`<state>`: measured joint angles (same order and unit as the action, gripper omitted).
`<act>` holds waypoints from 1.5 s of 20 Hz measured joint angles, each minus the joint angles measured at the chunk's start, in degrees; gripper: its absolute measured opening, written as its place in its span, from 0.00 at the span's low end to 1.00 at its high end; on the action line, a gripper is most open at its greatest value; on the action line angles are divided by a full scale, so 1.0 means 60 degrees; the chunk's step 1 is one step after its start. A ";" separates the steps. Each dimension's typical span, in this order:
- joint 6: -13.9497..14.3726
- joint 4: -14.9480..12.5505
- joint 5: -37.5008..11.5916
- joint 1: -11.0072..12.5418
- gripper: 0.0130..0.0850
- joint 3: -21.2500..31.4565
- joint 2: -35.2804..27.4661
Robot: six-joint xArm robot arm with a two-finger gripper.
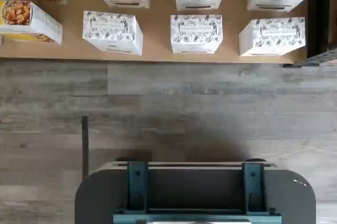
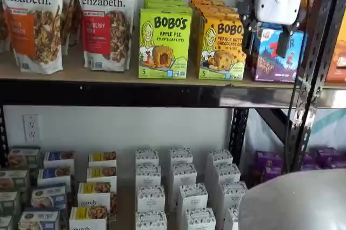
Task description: Pick up the orange box on the top shelf, the fifth box from the left
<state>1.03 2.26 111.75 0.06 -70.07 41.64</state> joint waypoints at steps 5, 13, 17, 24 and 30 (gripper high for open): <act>0.0098 -0.0388 0.1232 -0.0280 1.00 -0.0694 -0.0701; 0.0164 -0.0475 0.1175 -0.0388 1.00 -0.0771 -0.0893; 0.0248 -0.0433 0.0672 -0.0439 1.00 -0.0654 -0.0963; 0.0332 -0.0184 -0.0567 -0.0408 1.00 -0.0566 -0.1359; 0.0262 -0.0040 -0.1393 -0.0305 1.00 -0.0855 -0.1972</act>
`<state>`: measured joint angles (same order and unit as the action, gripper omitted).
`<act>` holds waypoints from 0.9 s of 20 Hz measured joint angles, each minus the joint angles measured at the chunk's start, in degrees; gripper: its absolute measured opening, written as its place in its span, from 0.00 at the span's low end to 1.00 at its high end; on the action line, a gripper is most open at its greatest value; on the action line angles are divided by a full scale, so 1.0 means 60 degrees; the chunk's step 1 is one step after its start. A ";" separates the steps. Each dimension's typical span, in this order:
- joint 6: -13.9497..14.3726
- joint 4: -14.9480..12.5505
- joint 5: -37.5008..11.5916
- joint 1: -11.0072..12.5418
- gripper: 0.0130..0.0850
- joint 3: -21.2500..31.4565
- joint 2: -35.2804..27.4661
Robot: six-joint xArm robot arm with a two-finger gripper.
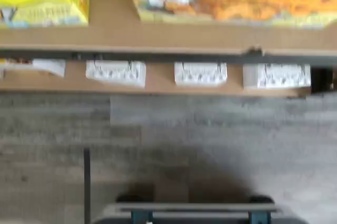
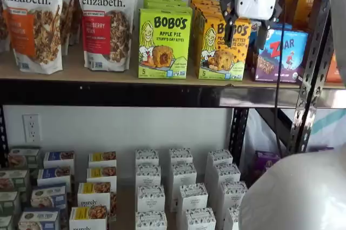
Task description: Pick up the orange box on the top shelf, the fifth box from the left
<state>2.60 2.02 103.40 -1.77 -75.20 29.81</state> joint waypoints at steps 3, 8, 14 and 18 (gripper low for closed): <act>-0.0123 0.0212 -0.0608 0.0156 1.00 0.0004 -0.0116; -0.0126 0.0072 -0.1308 0.0105 1.00 -0.0116 -0.0394; 0.0090 -0.0230 -0.3096 -0.0150 1.00 0.0340 -0.0257; 0.0116 -0.0123 -0.3748 -0.0197 1.00 0.0450 -0.0261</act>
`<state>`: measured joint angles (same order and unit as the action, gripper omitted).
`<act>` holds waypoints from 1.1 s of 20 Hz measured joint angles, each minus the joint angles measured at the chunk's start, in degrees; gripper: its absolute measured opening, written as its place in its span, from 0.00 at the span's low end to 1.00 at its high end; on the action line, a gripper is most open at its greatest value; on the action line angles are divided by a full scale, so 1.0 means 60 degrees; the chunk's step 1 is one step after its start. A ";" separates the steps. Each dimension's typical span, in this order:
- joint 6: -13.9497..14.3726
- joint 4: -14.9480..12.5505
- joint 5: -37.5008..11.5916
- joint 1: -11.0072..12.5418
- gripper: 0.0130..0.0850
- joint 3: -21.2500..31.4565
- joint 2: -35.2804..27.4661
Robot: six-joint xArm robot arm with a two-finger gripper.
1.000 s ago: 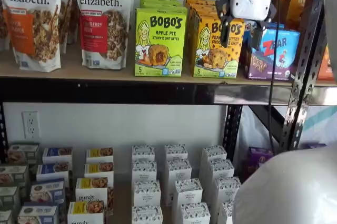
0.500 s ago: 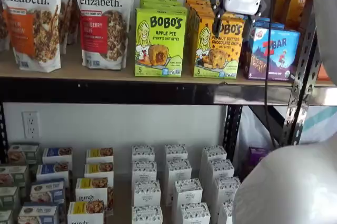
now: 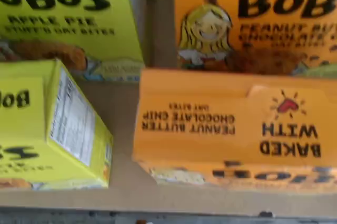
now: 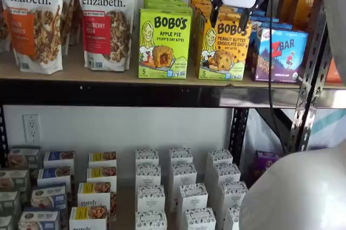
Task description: Pick up the orange box on the top shelf, the fifth box from the left
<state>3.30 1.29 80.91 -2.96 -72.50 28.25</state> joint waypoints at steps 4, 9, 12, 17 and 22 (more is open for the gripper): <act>0.0053 -0.0011 0.0027 -0.0055 1.00 -0.0138 -0.0114; 0.0062 0.0054 0.0087 -0.0073 1.00 -0.0106 -0.0055; 0.0085 0.0038 0.0121 -0.0093 1.00 -0.0031 0.0033; 0.0140 -0.0072 0.0126 -0.0134 1.00 0.0122 0.0191; 0.0171 -0.0148 0.0101 -0.0155 1.00 0.0232 0.0303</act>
<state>4.33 0.40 81.52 -3.89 -71.11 30.06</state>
